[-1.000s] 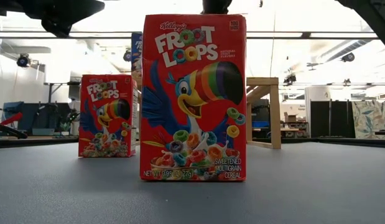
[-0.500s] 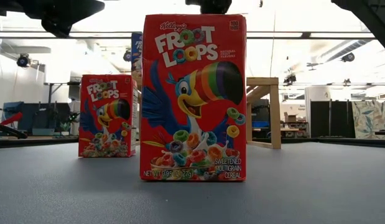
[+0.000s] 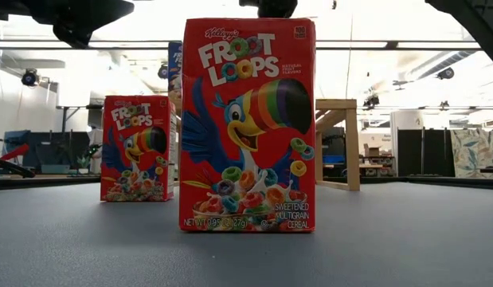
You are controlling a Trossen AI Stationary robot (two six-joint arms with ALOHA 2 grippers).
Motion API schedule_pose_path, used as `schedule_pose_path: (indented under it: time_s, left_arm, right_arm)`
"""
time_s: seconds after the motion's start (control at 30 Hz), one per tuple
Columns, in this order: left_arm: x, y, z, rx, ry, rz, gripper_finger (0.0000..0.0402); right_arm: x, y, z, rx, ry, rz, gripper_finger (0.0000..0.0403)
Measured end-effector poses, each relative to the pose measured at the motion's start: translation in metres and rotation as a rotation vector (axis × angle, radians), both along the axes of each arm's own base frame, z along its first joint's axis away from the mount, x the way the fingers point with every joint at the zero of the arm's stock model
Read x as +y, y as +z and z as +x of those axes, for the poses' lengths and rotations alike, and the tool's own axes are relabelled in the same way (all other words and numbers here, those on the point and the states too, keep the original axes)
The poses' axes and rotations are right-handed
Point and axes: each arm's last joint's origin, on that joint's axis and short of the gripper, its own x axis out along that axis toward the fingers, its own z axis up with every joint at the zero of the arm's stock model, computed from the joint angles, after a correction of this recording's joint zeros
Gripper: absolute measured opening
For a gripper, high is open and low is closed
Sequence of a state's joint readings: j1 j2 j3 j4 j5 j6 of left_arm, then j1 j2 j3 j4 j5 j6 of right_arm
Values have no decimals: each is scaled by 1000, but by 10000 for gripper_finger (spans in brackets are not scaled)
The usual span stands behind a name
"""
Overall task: Stack cereal on shelf
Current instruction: Put the yellow cereal box on the shelf aligned with the yellow cereal boxes
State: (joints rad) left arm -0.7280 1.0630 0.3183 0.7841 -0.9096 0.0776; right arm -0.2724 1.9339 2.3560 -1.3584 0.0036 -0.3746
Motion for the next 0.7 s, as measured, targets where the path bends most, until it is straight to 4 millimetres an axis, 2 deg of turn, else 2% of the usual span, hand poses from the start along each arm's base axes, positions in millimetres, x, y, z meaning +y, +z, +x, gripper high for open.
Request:
schedule_pose_path:
  time_s: [0.2, 0.53, 0.7]
  left_arm:
    - [0, 0, 0, 0, 0, 0, 184]
    - [0, 0, 0, 0, 0, 0, 184]
    - [0, 0, 0, 0, 0, 0, 184]
  right_arm:
    - [-1, 0, 0, 7, -17, -29, 197]
    - [0, 9, -7, -6, -41, -59, 154]
    - [1, 12, -12, -3, -49, -53, 155]
